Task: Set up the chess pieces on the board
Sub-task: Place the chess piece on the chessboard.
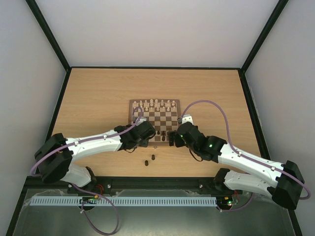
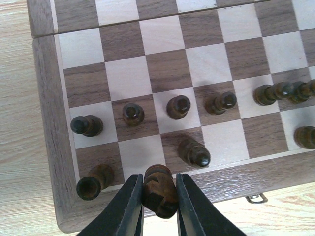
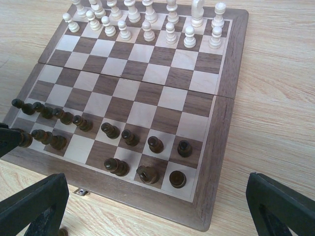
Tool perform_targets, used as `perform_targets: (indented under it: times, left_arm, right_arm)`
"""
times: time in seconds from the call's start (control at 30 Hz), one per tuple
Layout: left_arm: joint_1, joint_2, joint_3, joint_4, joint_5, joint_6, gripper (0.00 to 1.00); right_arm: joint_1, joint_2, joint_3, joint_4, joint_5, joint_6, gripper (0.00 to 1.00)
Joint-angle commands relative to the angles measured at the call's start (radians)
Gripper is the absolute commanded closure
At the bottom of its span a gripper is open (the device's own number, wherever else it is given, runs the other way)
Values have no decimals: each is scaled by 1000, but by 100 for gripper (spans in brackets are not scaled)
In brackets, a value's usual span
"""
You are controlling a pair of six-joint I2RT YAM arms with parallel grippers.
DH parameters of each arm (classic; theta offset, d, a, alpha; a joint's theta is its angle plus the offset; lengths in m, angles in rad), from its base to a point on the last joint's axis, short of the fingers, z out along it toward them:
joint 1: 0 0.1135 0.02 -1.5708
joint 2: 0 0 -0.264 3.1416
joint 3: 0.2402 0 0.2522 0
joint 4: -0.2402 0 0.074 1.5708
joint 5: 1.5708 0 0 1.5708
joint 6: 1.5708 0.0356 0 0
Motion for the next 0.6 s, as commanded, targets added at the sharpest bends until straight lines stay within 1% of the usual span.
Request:
perform_targets:
  times: [0.0,0.43,0.57]
  left_arm:
    - [15,8,-22,0,-21,1,82]
    - [30,36,-52,54,-12,12,80]
    - [33,41,-52,53,-14,11,76]
  right_arm:
    - [-2,9,-9,7,9,7,1]
    - [-2,19,-10,8,3,7,1]
    - [-3,21,-9,9,4,7,1]
